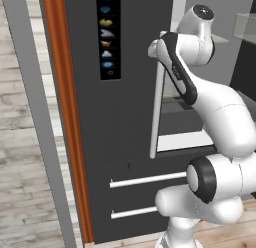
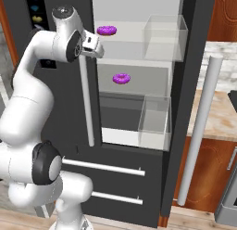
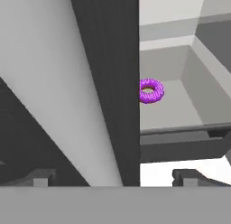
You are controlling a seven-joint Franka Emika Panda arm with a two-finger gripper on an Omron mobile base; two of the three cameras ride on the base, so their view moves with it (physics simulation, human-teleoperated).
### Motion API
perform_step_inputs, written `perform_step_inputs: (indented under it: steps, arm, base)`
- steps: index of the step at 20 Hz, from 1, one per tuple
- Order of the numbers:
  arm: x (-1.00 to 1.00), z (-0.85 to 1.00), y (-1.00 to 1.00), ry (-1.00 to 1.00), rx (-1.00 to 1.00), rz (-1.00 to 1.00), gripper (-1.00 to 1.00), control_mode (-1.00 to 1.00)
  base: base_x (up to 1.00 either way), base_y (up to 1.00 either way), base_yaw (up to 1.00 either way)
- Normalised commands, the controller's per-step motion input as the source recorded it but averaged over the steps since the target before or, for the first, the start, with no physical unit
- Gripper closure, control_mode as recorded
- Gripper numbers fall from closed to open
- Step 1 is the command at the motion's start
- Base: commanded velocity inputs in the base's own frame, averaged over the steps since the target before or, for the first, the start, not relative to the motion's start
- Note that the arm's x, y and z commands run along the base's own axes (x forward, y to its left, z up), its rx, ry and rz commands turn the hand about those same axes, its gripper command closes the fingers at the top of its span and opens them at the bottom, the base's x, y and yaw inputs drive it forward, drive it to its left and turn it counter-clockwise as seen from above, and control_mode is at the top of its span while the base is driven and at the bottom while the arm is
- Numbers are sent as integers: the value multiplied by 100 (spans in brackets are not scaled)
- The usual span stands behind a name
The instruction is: Take the donuts from the fridge and place them on the empty tray on the dining counter.
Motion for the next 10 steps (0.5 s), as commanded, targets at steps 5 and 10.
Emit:
perform_step_inputs:
  steps: [5,10]
  arm:
    - [26,-75,0,-49,0,5,-100,-100]
    - [72,-12,3,1,0,0,-100,-100]
  base:
    - [0,0,0]
    - [0,0,0]
